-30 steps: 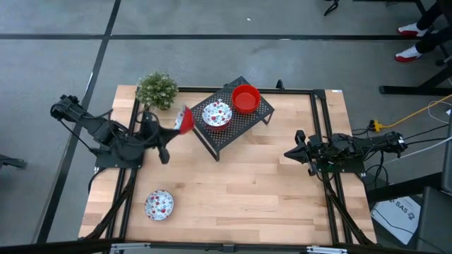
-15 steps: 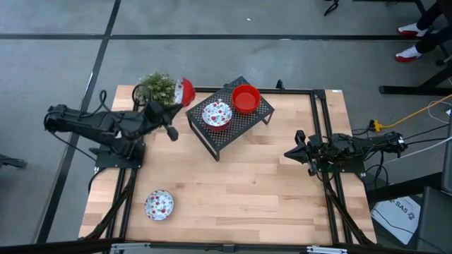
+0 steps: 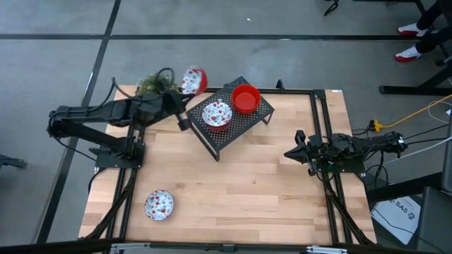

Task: Pick & Place Mini bowls
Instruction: Stack the white patterned bowl on the white patterned bowl on the shelf

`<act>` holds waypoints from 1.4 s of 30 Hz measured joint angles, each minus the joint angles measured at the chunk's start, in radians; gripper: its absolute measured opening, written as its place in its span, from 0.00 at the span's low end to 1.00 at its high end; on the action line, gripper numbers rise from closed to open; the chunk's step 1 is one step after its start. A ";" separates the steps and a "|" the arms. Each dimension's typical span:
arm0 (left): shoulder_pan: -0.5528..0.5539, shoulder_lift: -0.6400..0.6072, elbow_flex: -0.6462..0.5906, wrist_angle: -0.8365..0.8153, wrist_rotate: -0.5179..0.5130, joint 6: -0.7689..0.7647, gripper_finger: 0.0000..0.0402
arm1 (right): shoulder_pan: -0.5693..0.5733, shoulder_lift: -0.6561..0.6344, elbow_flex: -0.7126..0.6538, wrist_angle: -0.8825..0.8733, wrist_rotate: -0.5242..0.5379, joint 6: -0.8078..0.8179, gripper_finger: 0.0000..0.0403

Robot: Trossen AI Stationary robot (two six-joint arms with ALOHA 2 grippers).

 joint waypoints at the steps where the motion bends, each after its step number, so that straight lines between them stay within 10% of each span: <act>1: 0.008 0.018 0.022 -0.026 0.031 0.020 0.01 | 0.000 0.000 0.000 0.000 0.000 0.000 0.05; 18: 0.054 0.246 0.325 -0.420 0.407 0.241 0.01 | 0.000 0.000 0.000 0.000 0.000 0.000 0.05; 42: 0.088 0.364 0.339 -0.462 0.545 0.245 0.01 | 0.000 0.000 0.000 0.000 0.000 0.000 0.05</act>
